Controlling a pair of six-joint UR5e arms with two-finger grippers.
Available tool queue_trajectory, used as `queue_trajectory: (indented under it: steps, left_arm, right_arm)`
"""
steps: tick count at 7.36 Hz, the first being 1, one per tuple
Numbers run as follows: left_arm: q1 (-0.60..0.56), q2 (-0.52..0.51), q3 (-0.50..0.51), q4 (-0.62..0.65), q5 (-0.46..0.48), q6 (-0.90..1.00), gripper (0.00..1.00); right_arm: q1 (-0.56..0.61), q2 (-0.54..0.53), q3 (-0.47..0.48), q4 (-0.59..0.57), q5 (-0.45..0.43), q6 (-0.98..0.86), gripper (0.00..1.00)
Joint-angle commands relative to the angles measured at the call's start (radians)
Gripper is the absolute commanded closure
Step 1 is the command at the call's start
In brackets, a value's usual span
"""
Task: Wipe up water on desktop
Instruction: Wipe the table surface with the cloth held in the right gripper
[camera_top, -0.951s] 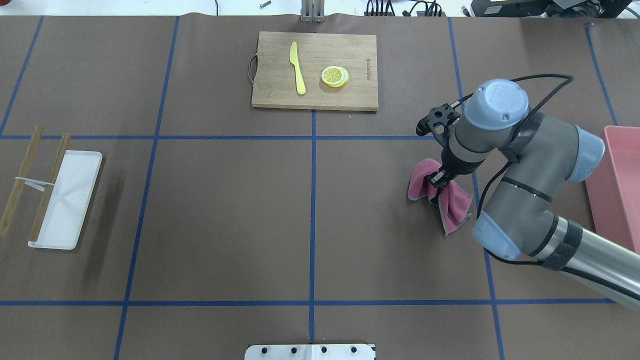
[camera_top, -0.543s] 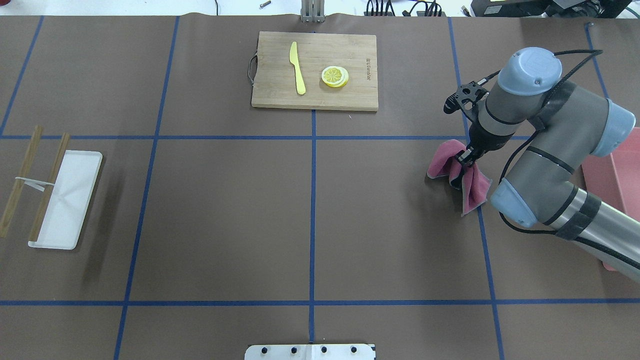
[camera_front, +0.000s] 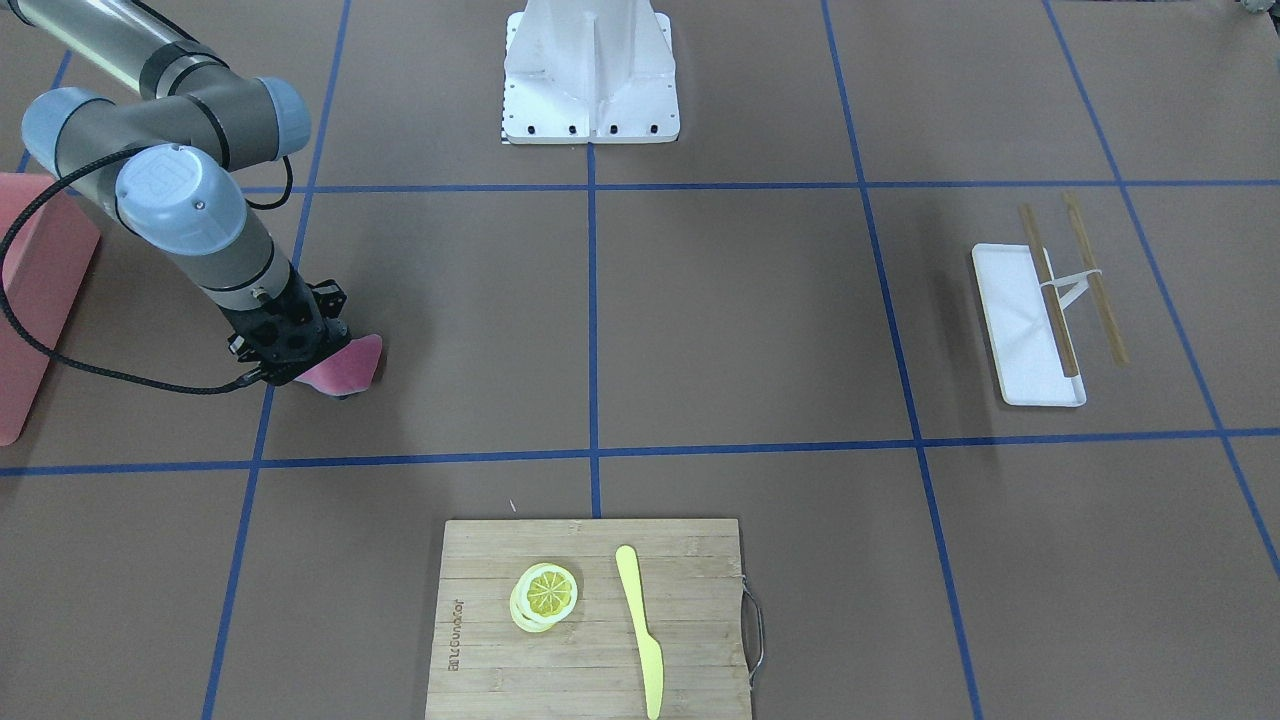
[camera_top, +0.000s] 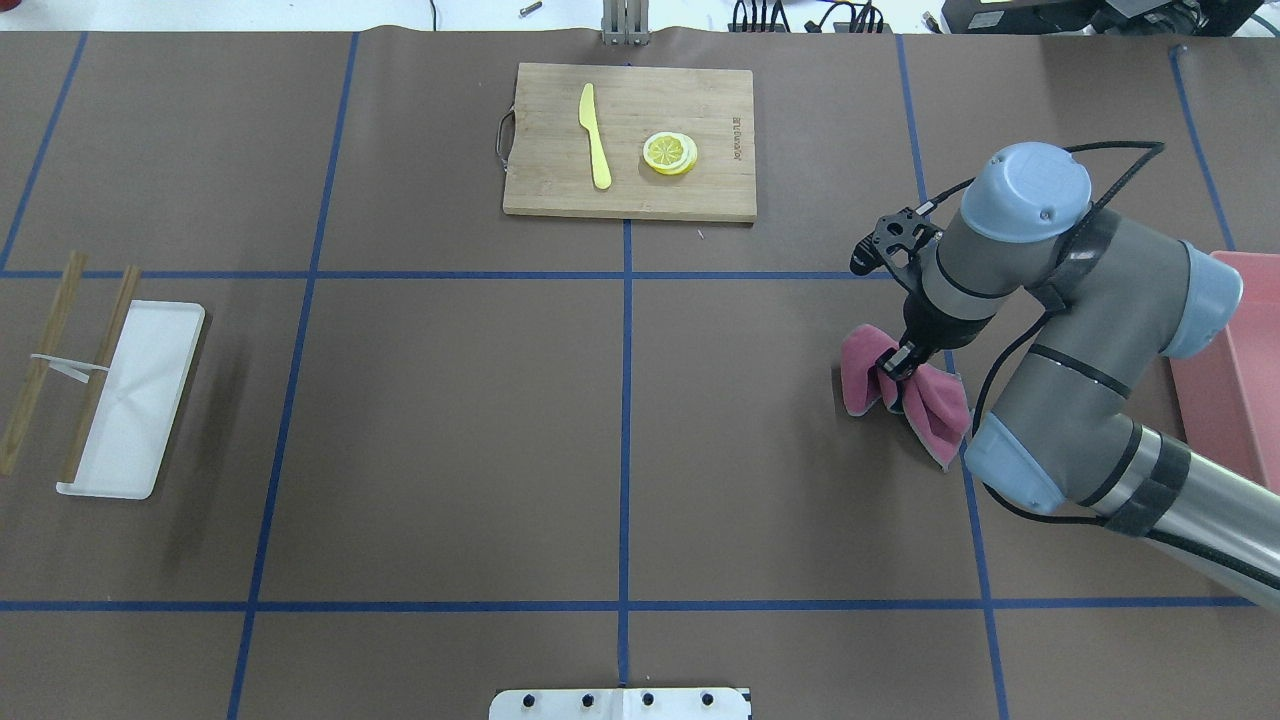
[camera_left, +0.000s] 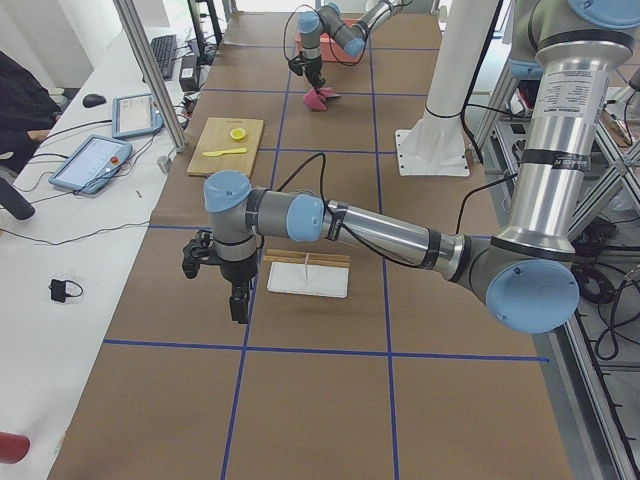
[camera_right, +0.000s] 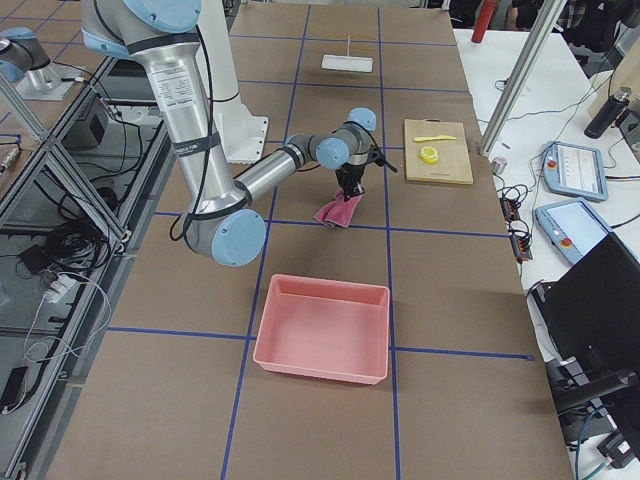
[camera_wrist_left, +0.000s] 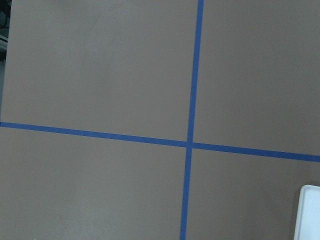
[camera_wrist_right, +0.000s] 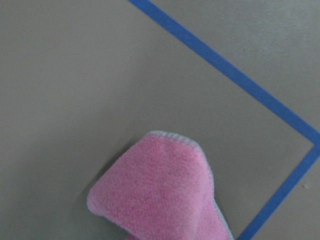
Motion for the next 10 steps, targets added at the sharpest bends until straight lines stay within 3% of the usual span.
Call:
queue_trajectory:
  steps: [1, 3, 5, 10]
  left_arm:
    - [-0.013, -0.002, 0.014, -0.001, -0.001, 0.033, 0.02]
    - [-0.013, -0.002, 0.015, -0.001, 0.000, 0.033, 0.02]
    - [-0.016, -0.002, 0.009, -0.001, 0.000, 0.033, 0.02]
    - [-0.016, 0.006, 0.005, -0.001, -0.001, 0.027, 0.02]
  right_arm:
    - [-0.127, -0.062, 0.122, 0.005, 0.005, 0.166, 1.00]
    - [-0.207, -0.094, 0.210, -0.004, 0.006, 0.280, 1.00]
    - [-0.225, -0.104, 0.193, -0.004, -0.005, 0.290, 1.00]
    - [-0.011, -0.090, 0.042, -0.004, 0.004, 0.166, 1.00]
